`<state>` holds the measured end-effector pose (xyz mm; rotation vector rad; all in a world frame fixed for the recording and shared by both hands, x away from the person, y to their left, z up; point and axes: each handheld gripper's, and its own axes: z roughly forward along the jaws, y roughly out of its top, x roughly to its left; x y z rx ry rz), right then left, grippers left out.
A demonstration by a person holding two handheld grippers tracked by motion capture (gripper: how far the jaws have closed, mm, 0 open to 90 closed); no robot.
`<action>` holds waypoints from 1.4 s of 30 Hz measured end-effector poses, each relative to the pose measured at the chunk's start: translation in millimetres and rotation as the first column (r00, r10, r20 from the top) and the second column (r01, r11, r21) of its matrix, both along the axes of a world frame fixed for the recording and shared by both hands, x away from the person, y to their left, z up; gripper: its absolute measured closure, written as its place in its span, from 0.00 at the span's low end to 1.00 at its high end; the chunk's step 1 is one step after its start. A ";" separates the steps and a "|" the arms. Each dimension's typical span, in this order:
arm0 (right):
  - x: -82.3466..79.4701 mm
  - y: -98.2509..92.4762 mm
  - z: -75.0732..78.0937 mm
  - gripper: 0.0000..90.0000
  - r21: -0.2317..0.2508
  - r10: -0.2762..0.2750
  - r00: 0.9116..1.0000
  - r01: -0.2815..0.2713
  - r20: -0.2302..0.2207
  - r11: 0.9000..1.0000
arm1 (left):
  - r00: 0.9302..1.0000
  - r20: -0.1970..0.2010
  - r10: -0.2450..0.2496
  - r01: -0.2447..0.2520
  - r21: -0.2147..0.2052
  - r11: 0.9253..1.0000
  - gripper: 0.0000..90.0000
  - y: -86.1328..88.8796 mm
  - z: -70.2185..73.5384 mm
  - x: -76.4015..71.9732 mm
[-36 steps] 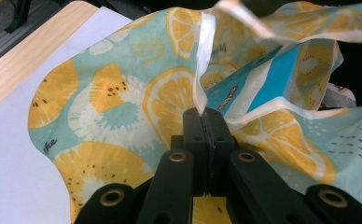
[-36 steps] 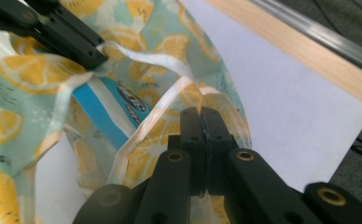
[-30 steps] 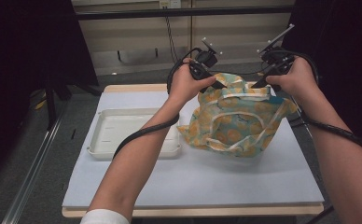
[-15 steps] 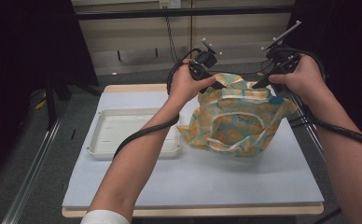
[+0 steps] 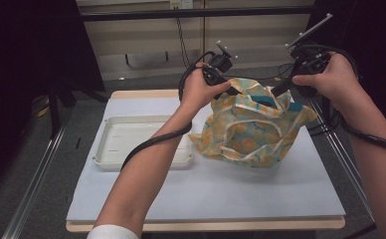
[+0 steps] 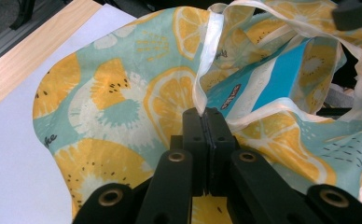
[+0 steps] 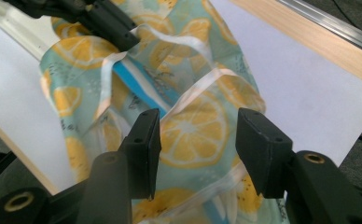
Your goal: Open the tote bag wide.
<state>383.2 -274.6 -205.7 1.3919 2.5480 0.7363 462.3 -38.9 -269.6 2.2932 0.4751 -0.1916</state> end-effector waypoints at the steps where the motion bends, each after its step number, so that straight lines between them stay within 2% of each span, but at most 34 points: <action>1: -0.9 0.4 0.7 0.55 -0.002 0.002 1.000 -0.002 0.000 1.000 | 1.000 0.000 0.001 -0.001 0.000 1.000 0.99 0.0 0.0 -0.1; 6: -3.9 0.5 -1.1 0.56 -0.003 0.010 1.000 -0.010 -0.014 1.000 | 1.000 0.003 0.001 -0.001 -0.004 1.000 0.99 0.7 0.0 0.3; 9: -4.6 0.1 -5.1 0.62 0.007 0.015 0.999 -0.015 -0.034 1.000 | 1.000 -0.002 0.012 -0.012 -0.015 1.000 0.99 1.7 0.7 0.9; 10: -4.6 0.3 -7.0 0.65 0.012 0.018 0.999 -0.018 -0.041 1.000 | 1.000 0.003 0.005 -0.005 -0.009 1.000 0.99 3.2 2.1 2.2; 12: -3.9 -0.2 -10.1 0.71 0.025 0.031 0.998 -0.029 -0.054 0.999 | 1.000 0.001 0.013 -0.013 -0.022 1.000 1.00 5.4 3.6 3.5; 14: -3.7 -1.2 -10.1 0.81 0.036 0.023 0.998 -0.021 -0.066 0.999 | 1.000 0.005 0.020 -0.020 -0.028 0.999 1.00 8.1 6.0 5.0; 19: -1.9 -2.0 -9.7 0.93 0.059 0.041 0.996 -0.036 -0.084 0.998 | 0.999 0.008 0.049 -0.048 -0.039 0.998 1.00 14.4 7.8 11.2; 21: -1.3 -3.6 -7.2 0.98 0.063 0.031 0.997 -0.027 -0.067 0.998 | 0.999 0.008 0.048 -0.048 -0.034 0.998 1.00 15.5 5.7 14.1; 22: -1.1 -4.3 -6.0 0.99 0.064 0.020 0.998 -0.017 -0.060 0.998 | 0.998 0.000 0.056 -0.056 -0.040 0.998 1.00 15.4 3.8 15.0; 24: 0.2 -7.5 -4.2 1.00 0.075 0.002 0.998 0.002 -0.057 0.997 | 0.999 -0.002 0.052 -0.052 -0.023 0.998 1.00 16.0 -0.3 17.7; 26: 1.6 -10.8 -3.6 1.00 0.066 -0.028 0.999 0.031 -0.042 0.997 | 0.998 -0.017 0.058 -0.059 -0.025 0.998 1.00 16.0 -5.4 19.4; 29: 3.9 -14.9 -4.7 1.00 0.075 -0.040 0.999 0.043 -0.034 0.996 | 0.998 -0.033 0.052 -0.052 -0.009 0.999 1.00 16.7 -13.3 22.8; 31: 5.5 -15.7 -6.7 1.00 0.073 -0.055 0.998 0.057 -0.022 0.996 | 0.997 -0.055 0.061 -0.062 -0.018 0.998 1.00 17.6 -19.3 25.4; 35: 9.2 -16.1 -14.0 1.00 0.081 -0.061 0.998 0.062 -0.020 0.995 | 0.993 -0.087 0.078 -0.081 -0.029 0.996 1.00 18.6 -31.1 27.8; 38: 11.4 -14.6 -20.1 1.00 0.082 -0.059 0.998 0.061 -0.023 0.995 | 0.993 -0.096 0.066 -0.066 0.001 0.998 1.00 19.9 -39.9 29.1; 39: 11.8 -14.2 -21.5 1.00 0.084 -0.066 0.998 0.067 -0.024 0.994 | 0.991 -0.104 0.082 -0.083 -0.004 0.997 1.00 20.2 -42.9 28.7; 42: 12.7 -14.4 -25.3 1.00 0.085 -0.057 0.998 0.059 -0.025 0.995 | 0.990 -0.112 0.082 -0.082 0.005 0.997 1.00 23.2 -48.2 29.2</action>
